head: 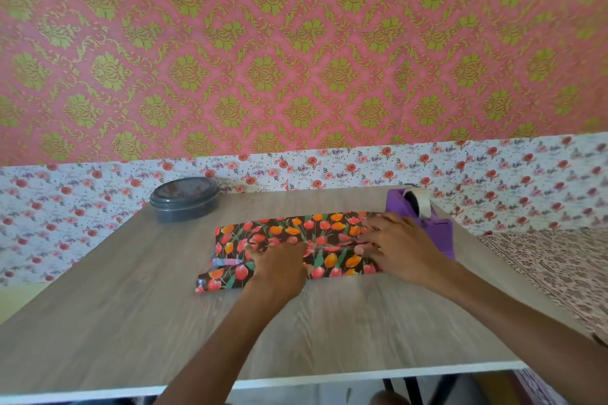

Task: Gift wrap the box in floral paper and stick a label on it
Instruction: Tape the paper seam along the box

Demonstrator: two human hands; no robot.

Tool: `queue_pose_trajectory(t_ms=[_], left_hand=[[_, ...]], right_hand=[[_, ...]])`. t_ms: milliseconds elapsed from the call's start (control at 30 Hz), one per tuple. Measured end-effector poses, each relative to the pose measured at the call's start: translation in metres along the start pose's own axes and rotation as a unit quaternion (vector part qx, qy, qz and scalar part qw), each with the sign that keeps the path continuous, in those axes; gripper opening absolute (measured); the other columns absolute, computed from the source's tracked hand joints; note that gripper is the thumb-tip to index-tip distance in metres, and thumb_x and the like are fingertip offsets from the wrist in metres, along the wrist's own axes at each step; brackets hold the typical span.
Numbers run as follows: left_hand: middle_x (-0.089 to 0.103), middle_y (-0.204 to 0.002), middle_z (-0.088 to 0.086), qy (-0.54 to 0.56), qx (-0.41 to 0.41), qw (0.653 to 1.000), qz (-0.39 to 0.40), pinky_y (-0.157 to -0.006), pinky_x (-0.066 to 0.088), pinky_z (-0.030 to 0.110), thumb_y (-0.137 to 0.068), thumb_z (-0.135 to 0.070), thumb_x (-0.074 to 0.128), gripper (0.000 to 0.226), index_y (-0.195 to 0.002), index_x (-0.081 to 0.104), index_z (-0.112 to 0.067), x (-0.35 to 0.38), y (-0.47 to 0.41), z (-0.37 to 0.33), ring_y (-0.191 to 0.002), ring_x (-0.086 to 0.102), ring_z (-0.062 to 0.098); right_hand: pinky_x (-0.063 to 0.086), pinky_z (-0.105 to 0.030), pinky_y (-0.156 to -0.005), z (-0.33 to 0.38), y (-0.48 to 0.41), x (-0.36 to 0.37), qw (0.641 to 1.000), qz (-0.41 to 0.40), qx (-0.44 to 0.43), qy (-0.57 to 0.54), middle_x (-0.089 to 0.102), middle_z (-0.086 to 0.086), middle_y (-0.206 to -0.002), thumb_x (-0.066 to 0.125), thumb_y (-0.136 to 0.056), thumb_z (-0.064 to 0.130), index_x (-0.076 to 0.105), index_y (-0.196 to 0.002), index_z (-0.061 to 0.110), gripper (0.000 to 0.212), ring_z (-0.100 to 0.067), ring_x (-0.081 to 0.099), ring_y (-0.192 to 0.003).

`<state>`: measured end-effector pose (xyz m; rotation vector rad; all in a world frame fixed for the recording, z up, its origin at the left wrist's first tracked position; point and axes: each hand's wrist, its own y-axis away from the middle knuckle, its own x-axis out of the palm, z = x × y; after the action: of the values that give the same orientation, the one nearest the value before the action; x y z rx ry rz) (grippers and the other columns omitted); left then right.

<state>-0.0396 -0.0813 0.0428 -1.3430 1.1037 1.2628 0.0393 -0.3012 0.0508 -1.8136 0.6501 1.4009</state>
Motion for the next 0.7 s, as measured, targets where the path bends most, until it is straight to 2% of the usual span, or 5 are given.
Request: queue_pose_trajectory(t_ms=[67, 133, 233, 433, 700], left_hand=[[0.058, -0.133, -0.002, -0.034, 0.003, 0.999, -0.028, -0.113, 0.015, 0.068, -0.098, -0.028, 0.054, 0.04, -0.137, 0.05, -0.026, -0.009, 0.006, -0.007, -0.121, 0.057, 0.023], [0.062, -0.125, 0.0, -0.045, 0.036, 0.994, -0.091, -0.11, 0.034, 0.054, -0.097, -0.028, 0.054, 0.033, -0.13, 0.056, -0.022, -0.018, 0.008, -0.023, -0.114, 0.061, 0.023], [0.064, -0.114, 0.002, 0.072, 0.113, 0.983, -0.128, -0.085, 0.05, 0.036, -0.094, -0.027, 0.054, 0.025, -0.116, 0.065, -0.022, -0.023, 0.003, -0.064, -0.103, 0.064, 0.024], [0.067, -0.102, 0.006, 0.212, 0.184, 0.954, -0.109, -0.081, 0.055, 0.039, -0.085, -0.02, 0.059, 0.019, -0.1, 0.069, -0.015, 0.002, -0.044, -0.146, -0.094, 0.063, 0.025], [0.064, -0.104, 0.013, 0.268, 0.162, 0.948, -0.055, -0.079, 0.051, 0.037, -0.091, -0.037, 0.064, 0.038, -0.118, 0.058, -0.012, 0.023, -0.098, -0.196, -0.096, 0.062, 0.031]], right_hand=[[0.043, -0.036, -0.097, -0.012, 0.008, -0.003, 0.999, -0.024, 0.02, -0.032, 0.055, 0.012, -0.135, 0.045, -0.098, 0.05, 0.066, -0.122, 0.035, 0.035, -0.015, 0.048, -0.124], [0.05, -0.033, -0.084, -0.025, 0.016, -0.003, 0.994, -0.054, 0.044, -0.087, 0.066, 0.012, -0.112, 0.054, -0.096, 0.037, 0.072, -0.106, 0.031, 0.021, -0.013, 0.057, -0.107], [0.047, -0.025, -0.064, -0.052, 0.026, -0.004, 0.973, -0.111, 0.131, -0.156, 0.066, 0.009, -0.085, 0.057, -0.094, 0.018, 0.072, -0.083, 0.022, 0.019, -0.012, 0.062, -0.079], [0.033, -0.026, -0.052, -0.117, 0.027, 0.003, 0.928, -0.134, 0.3, -0.175, 0.054, -0.006, -0.068, 0.051, -0.094, 0.012, 0.055, -0.066, 0.011, 0.028, -0.023, 0.056, -0.065], [0.039, -0.025, -0.052, -0.134, -0.001, -0.003, 0.771, 0.03, 0.403, -0.492, 0.066, -0.011, -0.089, 0.063, -0.094, 0.033, 0.071, -0.097, 0.006, 0.028, -0.023, 0.058, -0.071]])
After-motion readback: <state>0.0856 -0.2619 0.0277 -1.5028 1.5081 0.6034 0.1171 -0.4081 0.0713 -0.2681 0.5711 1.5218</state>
